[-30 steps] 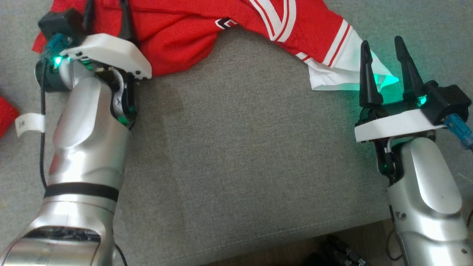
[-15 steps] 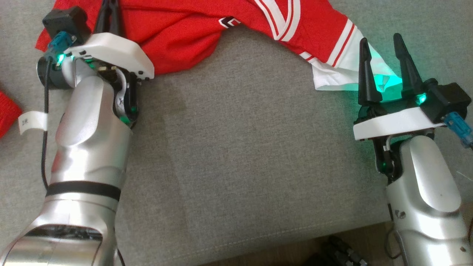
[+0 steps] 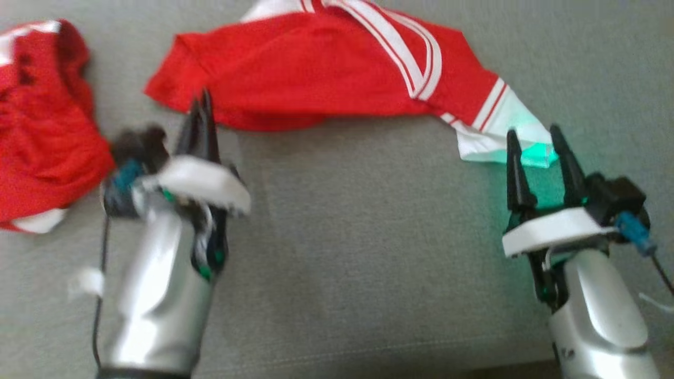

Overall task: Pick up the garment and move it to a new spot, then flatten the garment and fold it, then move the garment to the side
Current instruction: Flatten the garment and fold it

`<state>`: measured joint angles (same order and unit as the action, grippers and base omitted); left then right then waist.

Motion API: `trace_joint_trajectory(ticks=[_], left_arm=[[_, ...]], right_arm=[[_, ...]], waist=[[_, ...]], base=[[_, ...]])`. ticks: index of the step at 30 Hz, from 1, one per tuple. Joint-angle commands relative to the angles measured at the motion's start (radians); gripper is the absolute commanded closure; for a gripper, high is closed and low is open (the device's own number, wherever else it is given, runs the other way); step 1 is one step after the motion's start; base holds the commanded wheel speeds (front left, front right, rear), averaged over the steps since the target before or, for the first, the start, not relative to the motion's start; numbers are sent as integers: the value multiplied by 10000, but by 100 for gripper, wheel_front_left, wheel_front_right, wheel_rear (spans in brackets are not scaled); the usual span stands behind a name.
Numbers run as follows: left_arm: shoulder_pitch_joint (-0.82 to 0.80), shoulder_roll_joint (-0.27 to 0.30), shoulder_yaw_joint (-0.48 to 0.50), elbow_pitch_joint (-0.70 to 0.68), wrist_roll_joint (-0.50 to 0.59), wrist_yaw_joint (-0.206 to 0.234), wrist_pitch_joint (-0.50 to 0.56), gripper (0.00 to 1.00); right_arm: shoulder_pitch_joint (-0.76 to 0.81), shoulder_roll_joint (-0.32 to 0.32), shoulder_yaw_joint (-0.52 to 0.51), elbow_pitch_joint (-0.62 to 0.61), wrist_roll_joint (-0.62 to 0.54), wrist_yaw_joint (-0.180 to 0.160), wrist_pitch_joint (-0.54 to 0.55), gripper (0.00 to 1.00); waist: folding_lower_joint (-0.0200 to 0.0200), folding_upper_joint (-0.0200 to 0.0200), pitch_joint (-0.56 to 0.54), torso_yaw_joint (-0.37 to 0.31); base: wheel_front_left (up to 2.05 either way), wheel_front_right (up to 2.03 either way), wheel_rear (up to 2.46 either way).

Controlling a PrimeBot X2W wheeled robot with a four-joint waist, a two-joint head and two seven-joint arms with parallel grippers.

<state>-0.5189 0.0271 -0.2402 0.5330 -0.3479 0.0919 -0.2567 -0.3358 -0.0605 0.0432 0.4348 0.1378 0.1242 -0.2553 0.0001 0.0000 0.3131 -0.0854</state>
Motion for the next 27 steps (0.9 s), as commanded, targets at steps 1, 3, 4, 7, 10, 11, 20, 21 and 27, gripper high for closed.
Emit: trace_joint_trajectory(ticks=[1, 3, 4, 7, 10, 11, 20, 21, 27], left_arm=[[312, 232, 195, -486, -73, 115, -51, 100], [1005, 232, 116, -804, -182, 221, -51, 100], [1343, 232, 84, -924, -235, 274, -51, 100], [2345, 232, 129, -1165, -459, 485, -51, 100], [3130, 232, 88, -1126, -533, 517, -51, 100], [3310, 232, 131, -1133, -522, 542, -51, 100], [4197, 231, 625, -1192, 88, 682, -51, 0], [4261, 231, 682, -1259, 173, 686, -51, 0], [4620, 231, 960, -1640, 808, 683, -51, 0]], right_arm=[[11, 84, 237, -232, -87, 65, -65, 0], [170, 87, 286, -98, -101, 65, -65, 0], [236, 88, 301, -22, -102, 65, -65, 0], [432, 92, 394, 190, -115, 65, -65, 0], [637, 95, 490, 400, -131, 65, -65, 0], [697, 96, 524, 463, -141, 65, -65, 0], [986, 100, 712, 773, -162, 65, -65, 0], [986, 100, 721, 784, -139, 65, -65, 0], [1132, 101, 637, 567, 26, 65, -65, 0]], waist=[[-1, 0, -889, 709], [-1, 0, -1176, 859], [-1, 0, -1313, 917], [-1, 0, -1682, 1021], [-1, 0, -1983, 1082], [-1, 0, -2065, 1084], [-1, 0, -2423, 852], [-1, 0, -2439, 806], [-1, 0, -2732, 511]], base=[[0, 0, 0], [0, 0, 0], [0, 0, 0], [0, 0, 0], [0, 0, 0], [0, 0, 0], [0, 0, 0], [0, 0, 0], [0, 0, 0]])
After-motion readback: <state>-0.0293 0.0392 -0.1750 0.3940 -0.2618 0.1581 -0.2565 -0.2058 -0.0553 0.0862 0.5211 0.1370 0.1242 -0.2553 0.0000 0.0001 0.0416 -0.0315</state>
